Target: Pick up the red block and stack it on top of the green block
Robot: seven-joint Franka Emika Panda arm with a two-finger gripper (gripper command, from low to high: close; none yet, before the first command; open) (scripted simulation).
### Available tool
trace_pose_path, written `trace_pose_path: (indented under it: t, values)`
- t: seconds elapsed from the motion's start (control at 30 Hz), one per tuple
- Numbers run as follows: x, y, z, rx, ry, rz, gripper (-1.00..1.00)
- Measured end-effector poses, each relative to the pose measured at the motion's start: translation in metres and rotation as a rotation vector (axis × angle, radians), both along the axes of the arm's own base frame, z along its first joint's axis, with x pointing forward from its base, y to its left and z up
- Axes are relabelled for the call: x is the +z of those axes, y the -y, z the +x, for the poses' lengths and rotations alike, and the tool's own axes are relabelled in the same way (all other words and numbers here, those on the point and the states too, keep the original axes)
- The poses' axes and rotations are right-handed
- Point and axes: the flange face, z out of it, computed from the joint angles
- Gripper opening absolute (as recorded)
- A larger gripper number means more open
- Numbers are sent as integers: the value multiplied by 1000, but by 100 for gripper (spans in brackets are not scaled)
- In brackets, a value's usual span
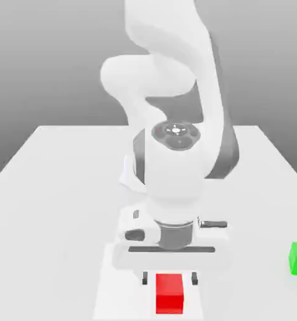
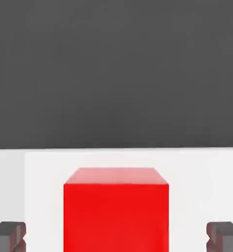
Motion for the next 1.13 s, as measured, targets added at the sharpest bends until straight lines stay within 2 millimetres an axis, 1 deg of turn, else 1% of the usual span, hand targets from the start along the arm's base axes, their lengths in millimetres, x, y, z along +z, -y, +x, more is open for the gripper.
trace_pose_path:
  t: [0.17, 0.2, 0.23, 0.27, 0.4, 0.43, 0.47, 0.53, 0.6, 0.7, 0.77, 0.83, 0.87, 0.9, 1.0, 1.03, 1.13]
  values:
    - [0, 0, 0, 0, 1, 0, -100]
    - [-3, 0, 0, 0, 0, 0, -100]
    - [1, 0, 0, 0, 0, 0, -100]
    - [10, 0, 1, 0, 0, 0, -100]
    - [55, -2, 0, 1, 0, 0, -100]
    - [61, -17, 0, 10, -1, 2, -100]
    - [65, -37, -1, 21, -3, 2, -100]
    - [70, -82, -7, 46, -5, 3, -100]
    - [76, -127, -16, 71, -6, 4, -100]
    - [84, -195, -40, 109, -7, 4, -100]
    - [90, -238, -61, 134, -5, 3, -100]
    - [97, -279, -86, 159, -2, 2, -100]
    - [92, -289, -93, 165, -1, 2, -100]
    - [83, -294, -96, 167, 0, 2, -100]
    - [45, -299, -99, 170, 1, 1, -100]
    - [38, -299, -100, 171, 1, 1, 100]
    - [38, -299, -100, 171, 1, 1, 100]
